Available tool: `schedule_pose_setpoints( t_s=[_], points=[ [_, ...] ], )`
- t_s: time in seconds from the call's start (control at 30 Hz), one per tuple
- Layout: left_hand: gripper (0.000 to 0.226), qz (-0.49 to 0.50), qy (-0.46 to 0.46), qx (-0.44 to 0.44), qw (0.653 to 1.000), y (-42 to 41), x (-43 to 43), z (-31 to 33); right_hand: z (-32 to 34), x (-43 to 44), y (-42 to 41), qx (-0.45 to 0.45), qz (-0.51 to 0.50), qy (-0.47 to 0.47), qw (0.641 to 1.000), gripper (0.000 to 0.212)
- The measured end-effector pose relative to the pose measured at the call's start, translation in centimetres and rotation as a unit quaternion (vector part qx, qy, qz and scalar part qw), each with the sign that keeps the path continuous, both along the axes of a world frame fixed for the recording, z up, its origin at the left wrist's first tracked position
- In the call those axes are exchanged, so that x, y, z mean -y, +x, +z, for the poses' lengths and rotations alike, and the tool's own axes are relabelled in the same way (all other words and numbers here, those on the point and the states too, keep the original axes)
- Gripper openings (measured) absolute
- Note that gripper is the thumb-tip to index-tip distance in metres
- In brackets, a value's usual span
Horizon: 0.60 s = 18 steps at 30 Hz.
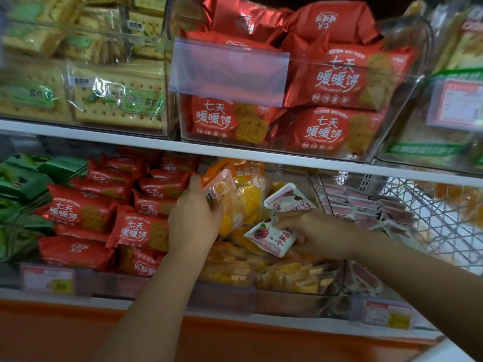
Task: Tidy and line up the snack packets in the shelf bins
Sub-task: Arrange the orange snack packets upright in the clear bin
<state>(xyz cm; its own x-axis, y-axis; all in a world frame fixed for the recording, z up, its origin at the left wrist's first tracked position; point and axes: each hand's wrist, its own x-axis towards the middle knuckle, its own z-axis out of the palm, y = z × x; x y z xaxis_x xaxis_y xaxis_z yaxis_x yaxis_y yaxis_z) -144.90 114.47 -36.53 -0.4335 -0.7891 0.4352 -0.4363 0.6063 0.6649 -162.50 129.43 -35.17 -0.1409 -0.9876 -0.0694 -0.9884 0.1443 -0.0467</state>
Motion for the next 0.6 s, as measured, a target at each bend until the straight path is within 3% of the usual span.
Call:
schedule_pose_setpoints(
  t_s=[0.2,0.4,0.5,0.6],
  points=[
    [0.041,-0.002,-0.004,0.003,1.000,-0.02,0.12,-0.12,-0.75,0.55,-1.00,-0.007,0.007,-0.056,0.998,0.019],
    [0.040,0.005,-0.002,0.012,1.000,0.03,0.05,-0.19,-0.15,0.82,-0.56,-0.002,-0.024,-0.059,0.998,0.019],
    [0.037,0.004,-0.003,0.014,1.000,0.04,-0.06,-0.14,-0.15,0.68,-0.42,0.005,-0.014,-0.021,1.000,0.035],
    [0.037,0.006,-0.002,0.015,1.000,-0.03,-0.19,-0.07,-0.11,1.08,-0.75,-0.034,0.014,-0.036,0.999,0.029]
  ],
)
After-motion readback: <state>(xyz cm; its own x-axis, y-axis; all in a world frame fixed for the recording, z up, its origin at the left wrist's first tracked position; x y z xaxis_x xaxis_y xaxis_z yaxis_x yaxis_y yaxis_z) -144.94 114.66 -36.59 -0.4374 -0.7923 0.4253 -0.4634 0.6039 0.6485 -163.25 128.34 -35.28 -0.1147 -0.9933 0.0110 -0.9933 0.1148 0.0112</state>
